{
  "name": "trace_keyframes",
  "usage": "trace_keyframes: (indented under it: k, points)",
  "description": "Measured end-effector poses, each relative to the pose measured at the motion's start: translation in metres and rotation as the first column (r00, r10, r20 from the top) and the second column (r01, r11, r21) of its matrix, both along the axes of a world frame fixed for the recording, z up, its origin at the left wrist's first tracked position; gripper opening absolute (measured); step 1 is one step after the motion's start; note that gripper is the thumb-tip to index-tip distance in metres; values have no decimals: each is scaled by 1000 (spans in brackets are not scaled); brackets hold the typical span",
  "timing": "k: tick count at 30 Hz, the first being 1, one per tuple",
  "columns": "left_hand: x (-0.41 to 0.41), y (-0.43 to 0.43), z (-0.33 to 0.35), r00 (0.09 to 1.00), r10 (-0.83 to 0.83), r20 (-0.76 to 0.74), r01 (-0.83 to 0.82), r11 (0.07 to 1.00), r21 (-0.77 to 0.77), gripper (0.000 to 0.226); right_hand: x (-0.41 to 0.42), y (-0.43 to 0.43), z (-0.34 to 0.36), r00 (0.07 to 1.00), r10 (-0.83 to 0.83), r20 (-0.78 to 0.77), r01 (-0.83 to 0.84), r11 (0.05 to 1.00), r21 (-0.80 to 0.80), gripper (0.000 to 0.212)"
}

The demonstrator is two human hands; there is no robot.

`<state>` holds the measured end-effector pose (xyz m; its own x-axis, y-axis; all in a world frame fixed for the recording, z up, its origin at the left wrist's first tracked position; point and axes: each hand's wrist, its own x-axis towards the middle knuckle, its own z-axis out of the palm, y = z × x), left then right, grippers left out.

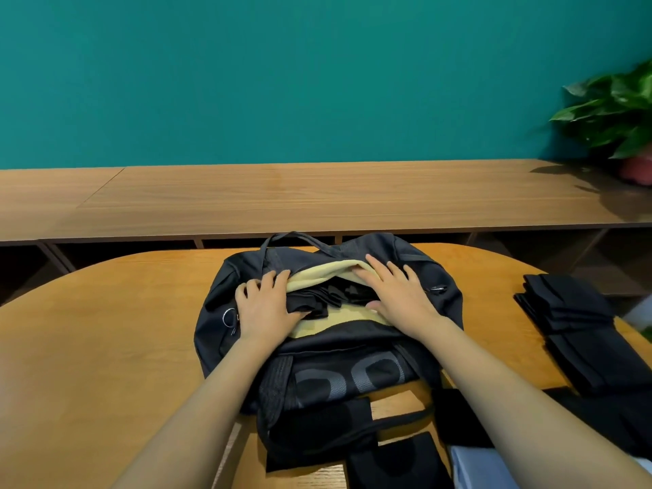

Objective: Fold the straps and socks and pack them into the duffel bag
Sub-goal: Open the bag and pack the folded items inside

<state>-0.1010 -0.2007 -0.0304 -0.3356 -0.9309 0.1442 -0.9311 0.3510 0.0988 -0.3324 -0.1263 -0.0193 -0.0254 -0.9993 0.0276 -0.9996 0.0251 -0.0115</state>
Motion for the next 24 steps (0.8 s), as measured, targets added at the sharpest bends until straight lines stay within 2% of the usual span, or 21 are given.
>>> trace_keyframes:
  k: [2,4,7,10,13,16,19,22,24]
  points:
    - [-6,4,7,1000,17,2,-17,995,95,93,-1,12,10,993,62,105,-56,997,-61,53]
    - [-15,11,18,997,42,-62,-29,980,197,97,-7,31,18,976,113,185,-80,981,-176,44]
    - [-31,33,32,985,53,-164,-20,980,200,90,-23,64,20,960,116,255,-45,962,-269,39]
    - [-50,59,34,975,-25,-219,54,990,128,69,-45,95,17,969,8,246,61,961,-271,42]
    - [-72,80,29,956,-98,-277,135,984,115,57,-73,122,13,952,-226,207,269,940,-210,47]
    - [-90,93,22,955,-112,-276,166,969,181,54,-102,143,5,844,-511,162,532,834,-143,58]
    - [-98,96,14,965,-117,-235,165,966,196,53,-124,153,0,646,-753,126,760,649,-19,74]
    - [-101,95,8,976,-97,-196,138,969,207,51,-136,160,-10,473,-864,171,860,495,125,91]
    - [-103,94,6,979,-90,-181,127,970,208,50,-136,161,-17,429,-887,170,873,456,172,101]
